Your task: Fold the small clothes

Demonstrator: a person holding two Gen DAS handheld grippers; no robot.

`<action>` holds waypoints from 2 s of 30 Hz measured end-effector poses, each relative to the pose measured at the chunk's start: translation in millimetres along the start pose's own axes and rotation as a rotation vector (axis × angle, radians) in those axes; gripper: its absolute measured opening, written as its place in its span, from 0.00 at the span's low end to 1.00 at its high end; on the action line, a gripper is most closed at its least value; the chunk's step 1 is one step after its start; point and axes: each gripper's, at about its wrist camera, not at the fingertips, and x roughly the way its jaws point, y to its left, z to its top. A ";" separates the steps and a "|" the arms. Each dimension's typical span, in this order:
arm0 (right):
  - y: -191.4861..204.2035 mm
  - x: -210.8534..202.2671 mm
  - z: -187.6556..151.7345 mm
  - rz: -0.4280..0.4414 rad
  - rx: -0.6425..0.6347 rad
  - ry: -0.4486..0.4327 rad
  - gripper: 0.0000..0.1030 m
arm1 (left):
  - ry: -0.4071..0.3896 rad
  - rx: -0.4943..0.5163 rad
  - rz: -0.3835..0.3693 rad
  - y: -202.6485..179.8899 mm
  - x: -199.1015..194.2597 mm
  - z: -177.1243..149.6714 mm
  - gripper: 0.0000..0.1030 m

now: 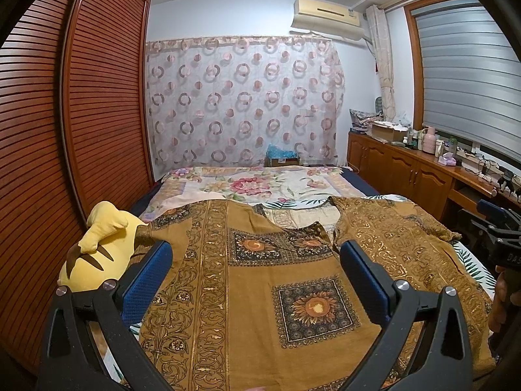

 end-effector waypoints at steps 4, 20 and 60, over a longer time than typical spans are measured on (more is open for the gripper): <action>-0.4 -0.2 0.0 0.000 0.001 0.000 1.00 | -0.002 0.001 0.001 -2.0 -0.8 1.5 1.00; -3.0 -2.4 -0.6 0.006 0.008 0.003 1.00 | -0.002 0.000 0.000 -9.5 -9.7 10.9 1.00; 4.1 7.9 1.4 0.065 -0.027 0.020 1.00 | 0.043 -0.004 0.010 -2.8 3.6 0.5 1.00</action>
